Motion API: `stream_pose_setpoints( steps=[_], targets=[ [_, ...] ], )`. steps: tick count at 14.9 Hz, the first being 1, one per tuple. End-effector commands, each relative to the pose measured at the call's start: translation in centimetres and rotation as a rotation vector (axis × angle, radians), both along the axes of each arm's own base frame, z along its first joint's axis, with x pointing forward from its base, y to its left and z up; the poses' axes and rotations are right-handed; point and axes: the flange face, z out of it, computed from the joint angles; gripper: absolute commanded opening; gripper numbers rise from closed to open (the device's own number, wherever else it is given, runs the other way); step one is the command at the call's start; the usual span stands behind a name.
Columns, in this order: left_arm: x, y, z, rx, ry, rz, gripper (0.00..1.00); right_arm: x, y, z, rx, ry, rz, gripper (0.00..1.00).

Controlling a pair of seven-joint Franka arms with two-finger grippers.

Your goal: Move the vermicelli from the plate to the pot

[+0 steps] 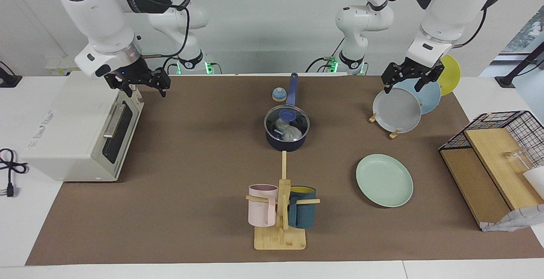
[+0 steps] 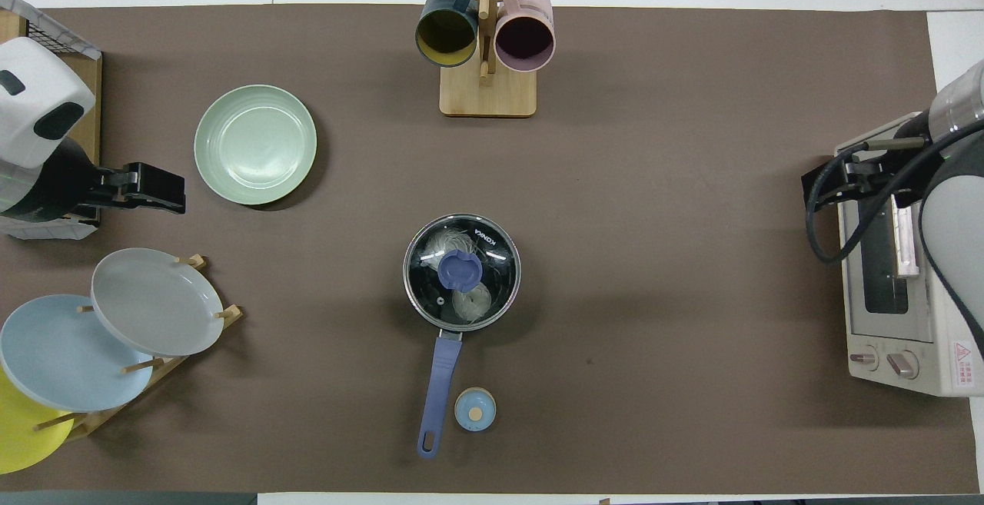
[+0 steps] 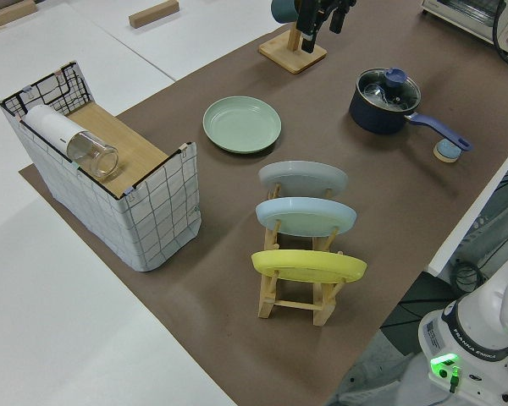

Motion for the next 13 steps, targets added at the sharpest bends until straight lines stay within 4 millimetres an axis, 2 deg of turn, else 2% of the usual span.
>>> stream_pose_setpoints(
  steps=[1,4,5,10,13],
  targets=[
    [-1.6,0.4,0.4,0.0,0.049,0.013,1.0,-2.2,-1.1,-0.3,-0.007,0.008,0.02,1.0],
    [-1.8,0.1,0.0,0.0,0.057,0.013,1.0,-1.3,-1.6,0.1,-0.007,-0.033,0.025,1.0],
    [-1.7,0.1,0.3,-0.002,0.053,0.022,1.0,-1.2,-2.2,0.3,-0.006,-0.036,0.014,1.0],
    [-1.0,0.1,1.1,-0.066,0.037,0.035,1.0,0.0,-2.2,1.3,0.002,-0.068,0.011,1.0],
    [-1.0,0.2,1.0,-0.062,0.037,0.035,1.0,0.0,-2.6,1.3,0.002,-0.061,0.003,1.0]
  ],
)
